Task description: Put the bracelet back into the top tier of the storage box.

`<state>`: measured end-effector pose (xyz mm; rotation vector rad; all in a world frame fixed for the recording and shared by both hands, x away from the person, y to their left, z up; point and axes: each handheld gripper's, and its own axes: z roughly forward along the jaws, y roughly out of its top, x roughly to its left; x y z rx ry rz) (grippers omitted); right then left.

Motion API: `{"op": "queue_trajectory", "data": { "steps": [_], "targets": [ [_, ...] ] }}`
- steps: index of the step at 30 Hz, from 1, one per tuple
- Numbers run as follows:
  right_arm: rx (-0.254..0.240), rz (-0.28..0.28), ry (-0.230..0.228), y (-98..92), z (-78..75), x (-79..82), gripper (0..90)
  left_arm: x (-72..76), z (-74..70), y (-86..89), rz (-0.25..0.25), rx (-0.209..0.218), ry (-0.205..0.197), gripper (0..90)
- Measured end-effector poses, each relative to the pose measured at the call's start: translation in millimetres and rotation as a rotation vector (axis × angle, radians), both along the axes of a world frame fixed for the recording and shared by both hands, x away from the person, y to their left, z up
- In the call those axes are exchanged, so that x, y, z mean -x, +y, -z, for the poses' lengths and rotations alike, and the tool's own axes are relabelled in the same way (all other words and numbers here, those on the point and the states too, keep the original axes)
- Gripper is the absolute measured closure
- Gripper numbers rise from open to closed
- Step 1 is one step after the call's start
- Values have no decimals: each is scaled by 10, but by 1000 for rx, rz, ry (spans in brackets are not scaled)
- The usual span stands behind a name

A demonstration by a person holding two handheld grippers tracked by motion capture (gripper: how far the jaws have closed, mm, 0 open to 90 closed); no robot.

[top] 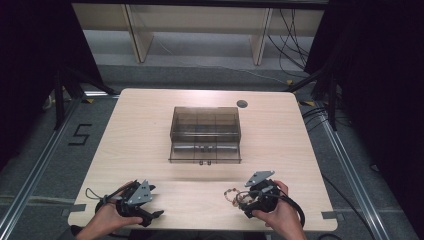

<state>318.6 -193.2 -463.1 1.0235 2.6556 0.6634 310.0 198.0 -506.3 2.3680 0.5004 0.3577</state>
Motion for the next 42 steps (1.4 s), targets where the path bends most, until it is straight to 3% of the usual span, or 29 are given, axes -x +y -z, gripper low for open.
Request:
{"op": "queue_trajectory", "data": {
  "steps": [4,5,8,11,12,14,20,24,25,28,42],
  "targets": [
    [13,-27,-3,26,-8,-39,229,0,7,-3,2,4,1,162],
    [16,-18,14,43,-18,-36,230,-1,8,-5,-2,7,-1,162],
    [33,-41,8,61,-20,-65,235,-9,1,1,5,-21,-5,162],
    [46,-39,41,97,-21,-74,246,-17,-1,4,2,-17,-5,162],
    [55,-54,47,110,-19,-85,246,-6,6,-5,0,4,3,162],
    [68,-46,61,143,-10,-94,251,-13,5,0,15,-16,-1,162],
    [123,-113,73,230,32,-164,271,-2,4,-1,6,0,5,162],
    [140,-114,94,284,42,-198,275,-4,0,0,7,-5,0,162],
    [149,-123,92,291,53,-215,275,3,9,-8,0,12,6,162],
    [156,-127,102,328,62,-239,275,-17,-3,5,2,-16,-8,162],
    [216,-144,179,455,144,-361,312,-11,-5,9,8,-15,-6,162]
  ]
}}
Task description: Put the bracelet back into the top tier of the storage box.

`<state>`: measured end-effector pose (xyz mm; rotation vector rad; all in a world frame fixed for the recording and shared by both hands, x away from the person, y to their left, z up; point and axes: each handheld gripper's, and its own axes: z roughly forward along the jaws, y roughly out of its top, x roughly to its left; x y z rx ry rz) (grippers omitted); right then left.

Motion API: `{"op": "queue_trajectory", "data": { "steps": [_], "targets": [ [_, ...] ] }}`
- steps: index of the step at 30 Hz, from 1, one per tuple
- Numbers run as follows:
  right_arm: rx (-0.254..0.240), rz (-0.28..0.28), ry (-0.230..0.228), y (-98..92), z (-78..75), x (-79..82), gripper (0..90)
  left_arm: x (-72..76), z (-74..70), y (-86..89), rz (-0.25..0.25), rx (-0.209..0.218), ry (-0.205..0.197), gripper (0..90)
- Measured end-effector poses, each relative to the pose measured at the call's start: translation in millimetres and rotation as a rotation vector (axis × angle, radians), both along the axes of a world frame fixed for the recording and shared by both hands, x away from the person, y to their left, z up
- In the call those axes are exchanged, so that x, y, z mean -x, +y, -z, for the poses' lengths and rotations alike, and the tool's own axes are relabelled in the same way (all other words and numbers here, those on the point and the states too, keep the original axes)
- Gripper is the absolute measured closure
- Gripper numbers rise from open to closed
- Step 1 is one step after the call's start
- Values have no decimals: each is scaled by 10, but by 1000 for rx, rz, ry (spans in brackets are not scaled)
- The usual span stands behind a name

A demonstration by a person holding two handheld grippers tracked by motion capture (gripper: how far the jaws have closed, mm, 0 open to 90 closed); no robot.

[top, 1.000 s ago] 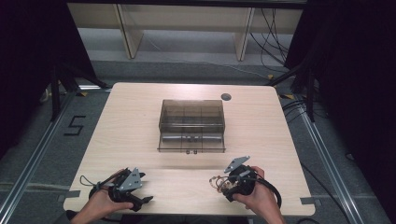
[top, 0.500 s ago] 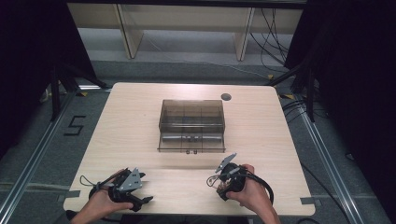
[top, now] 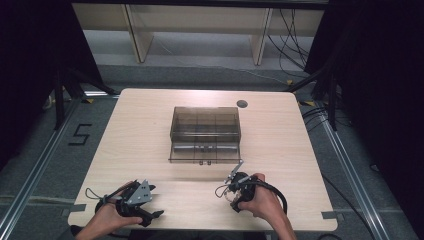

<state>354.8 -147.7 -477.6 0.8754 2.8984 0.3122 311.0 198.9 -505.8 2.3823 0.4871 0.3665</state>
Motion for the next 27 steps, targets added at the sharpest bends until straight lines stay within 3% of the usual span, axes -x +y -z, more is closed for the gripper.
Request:
{"op": "queue_trajectory", "data": {
  "steps": [16,18,27],
  "targets": [
    [39,15,58,47,6,-89,457,1,-2,-2,2,0,-1,162],
    [47,-12,70,57,-1,-100,510,-5,-6,0,1,2,-1,162],
    [76,-23,92,55,-22,-142,715,3,-5,-5,2,2,-1,162]
  ]
}}
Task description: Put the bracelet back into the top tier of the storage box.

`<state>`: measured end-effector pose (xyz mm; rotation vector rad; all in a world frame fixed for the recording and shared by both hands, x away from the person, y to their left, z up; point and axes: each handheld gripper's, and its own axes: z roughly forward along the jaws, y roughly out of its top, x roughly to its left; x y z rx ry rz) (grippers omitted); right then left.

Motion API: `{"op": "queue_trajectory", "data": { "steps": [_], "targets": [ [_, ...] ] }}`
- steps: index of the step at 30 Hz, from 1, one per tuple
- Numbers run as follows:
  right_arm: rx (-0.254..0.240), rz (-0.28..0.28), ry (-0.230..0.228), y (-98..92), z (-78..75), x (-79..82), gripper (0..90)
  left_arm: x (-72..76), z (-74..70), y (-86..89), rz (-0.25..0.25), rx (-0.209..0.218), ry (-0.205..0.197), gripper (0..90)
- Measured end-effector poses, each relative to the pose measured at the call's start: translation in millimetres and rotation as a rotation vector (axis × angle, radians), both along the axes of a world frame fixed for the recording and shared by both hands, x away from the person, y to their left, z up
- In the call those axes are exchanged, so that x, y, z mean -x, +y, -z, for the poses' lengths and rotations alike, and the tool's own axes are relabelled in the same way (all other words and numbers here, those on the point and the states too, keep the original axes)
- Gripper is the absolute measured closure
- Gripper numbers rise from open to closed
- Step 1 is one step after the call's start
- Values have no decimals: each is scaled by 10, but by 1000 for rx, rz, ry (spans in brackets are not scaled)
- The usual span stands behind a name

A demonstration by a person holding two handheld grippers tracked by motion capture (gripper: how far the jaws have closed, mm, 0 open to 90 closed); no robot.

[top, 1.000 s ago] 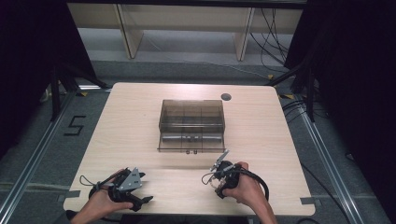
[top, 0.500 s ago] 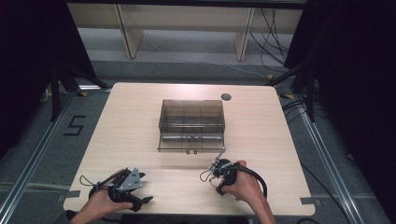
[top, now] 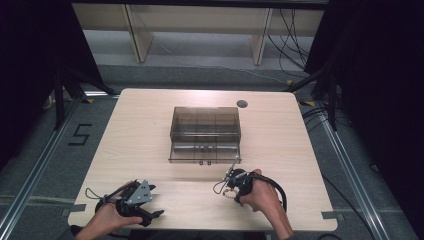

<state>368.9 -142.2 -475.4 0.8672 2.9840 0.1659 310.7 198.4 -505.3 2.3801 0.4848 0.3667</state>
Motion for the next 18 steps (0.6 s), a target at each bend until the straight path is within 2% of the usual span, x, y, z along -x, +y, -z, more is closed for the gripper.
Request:
{"op": "queue_trajectory", "data": {
  "steps": [1,3,4,6,7,8,9,10,13,14,18],
  "targets": [
    [-4,-19,-4,-9,7,-16,728,-3,1,3,0,0,0,162],
    [13,-1,11,19,2,-13,772,-3,-5,4,-2,3,1,162],
    [37,-22,3,31,8,-23,795,-5,-2,2,6,4,6,162],
    [44,-17,5,45,1,-10,798,2,0,0,-2,-3,-1,162],
    [52,-42,13,68,4,-17,800,-4,0,1,0,1,1,162],
    [52,-42,13,68,4,-17,800,-4,0,1,0,1,1,162],
    [71,-63,2,68,2,-22,802,-3,-4,0,0,-1,0,162],
    [58,-69,1,88,8,-7,803,6,-2,0,0,11,5,163],
    [76,-87,-4,80,2,-12,803,-5,0,2,-3,8,6,162],
    [66,-67,-2,94,1,13,805,-6,-1,1,-2,10,6,162],
    [62,-99,-21,67,-45,10,806,-3,1,2,-1,8,5,162]
  ]
}}
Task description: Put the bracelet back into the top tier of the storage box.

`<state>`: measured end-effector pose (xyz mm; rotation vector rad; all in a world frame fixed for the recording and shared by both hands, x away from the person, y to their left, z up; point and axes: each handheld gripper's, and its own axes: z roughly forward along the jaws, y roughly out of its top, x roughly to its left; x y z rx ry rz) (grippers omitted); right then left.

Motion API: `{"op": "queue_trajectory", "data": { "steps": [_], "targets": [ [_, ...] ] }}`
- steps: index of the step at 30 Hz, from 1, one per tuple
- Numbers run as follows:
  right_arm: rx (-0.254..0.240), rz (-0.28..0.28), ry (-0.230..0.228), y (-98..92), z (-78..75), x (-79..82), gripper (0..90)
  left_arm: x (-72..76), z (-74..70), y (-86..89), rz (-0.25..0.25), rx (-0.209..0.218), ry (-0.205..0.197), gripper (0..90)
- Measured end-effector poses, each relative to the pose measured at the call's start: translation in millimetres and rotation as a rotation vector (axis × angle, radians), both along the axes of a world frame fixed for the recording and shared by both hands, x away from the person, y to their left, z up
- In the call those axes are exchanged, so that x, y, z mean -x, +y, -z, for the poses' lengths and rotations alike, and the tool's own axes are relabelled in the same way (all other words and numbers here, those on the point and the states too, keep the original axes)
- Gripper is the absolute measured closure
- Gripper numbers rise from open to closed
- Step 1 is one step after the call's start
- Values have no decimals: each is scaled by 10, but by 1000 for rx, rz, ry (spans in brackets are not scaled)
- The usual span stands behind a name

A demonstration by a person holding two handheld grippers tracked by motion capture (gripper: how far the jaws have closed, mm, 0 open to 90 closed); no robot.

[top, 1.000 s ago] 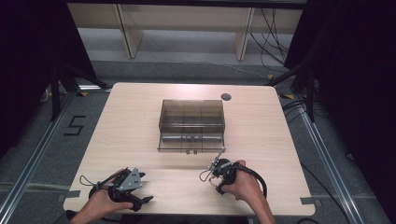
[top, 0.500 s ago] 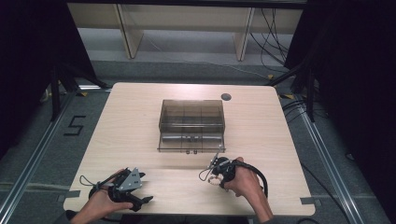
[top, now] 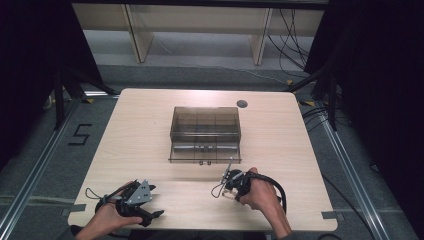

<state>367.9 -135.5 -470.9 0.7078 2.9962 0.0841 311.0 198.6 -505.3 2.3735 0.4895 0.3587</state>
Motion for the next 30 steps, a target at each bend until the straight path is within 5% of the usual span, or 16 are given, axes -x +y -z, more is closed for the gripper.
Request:
{"op": "queue_trajectory", "data": {
  "steps": [16,19,30],
  "targets": [
    [-52,2,-101,-104,-451,88,807,0,-1,2,-3,4,-1,162],
    [-86,13,-153,-140,-568,119,807,6,-1,1,-5,13,-6,162],
    [-114,-14,-181,-144,-907,87,807,-2,-4,5,-9,13,-3,162]
  ]
}}
